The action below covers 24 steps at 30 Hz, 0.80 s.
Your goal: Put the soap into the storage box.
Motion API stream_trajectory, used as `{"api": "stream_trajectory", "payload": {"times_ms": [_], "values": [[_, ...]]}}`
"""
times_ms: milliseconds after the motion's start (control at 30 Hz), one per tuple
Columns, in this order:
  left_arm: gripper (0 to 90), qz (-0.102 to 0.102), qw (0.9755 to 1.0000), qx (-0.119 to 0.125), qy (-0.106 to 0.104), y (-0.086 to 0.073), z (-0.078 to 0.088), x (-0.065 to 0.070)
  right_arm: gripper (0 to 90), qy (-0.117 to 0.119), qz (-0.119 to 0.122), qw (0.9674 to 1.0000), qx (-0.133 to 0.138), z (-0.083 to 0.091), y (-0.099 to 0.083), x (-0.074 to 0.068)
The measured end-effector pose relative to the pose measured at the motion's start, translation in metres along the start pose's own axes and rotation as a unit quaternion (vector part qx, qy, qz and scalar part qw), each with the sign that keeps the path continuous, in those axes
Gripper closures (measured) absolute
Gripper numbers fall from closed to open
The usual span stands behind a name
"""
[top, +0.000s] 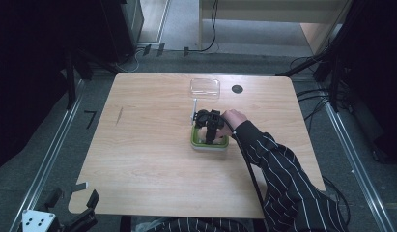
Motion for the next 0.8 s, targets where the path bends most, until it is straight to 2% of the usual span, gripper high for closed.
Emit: {"api": "stream_trajectory", "payload": {"times_ms": [400, 800], "values": [[7.2, 0.001, 1.0, 0.0, 0.001, 0.0003, -0.0007, 0.0002, 32.1, 0.001, 0.002, 1.0, 0.0, 0.0, -0.0012, 0.0012], [7.2, -0.003, 1.0, -0.002, -0.002, 0.0014, -0.004, 0.001, 26.1, -0.015, -0.003, 0.9999, 0.002, 0.0057, -0.002, 0.001]]}}
Point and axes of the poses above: each handheld gripper's, and its own axes: z roughly backward along the jaws, y roughly out of its top, x roughly to its right, the point moved 2 cm from there along -z, roughly forward along the jaws, and after that the axes turned 4 degrees about -x, right-handed, at the moved point
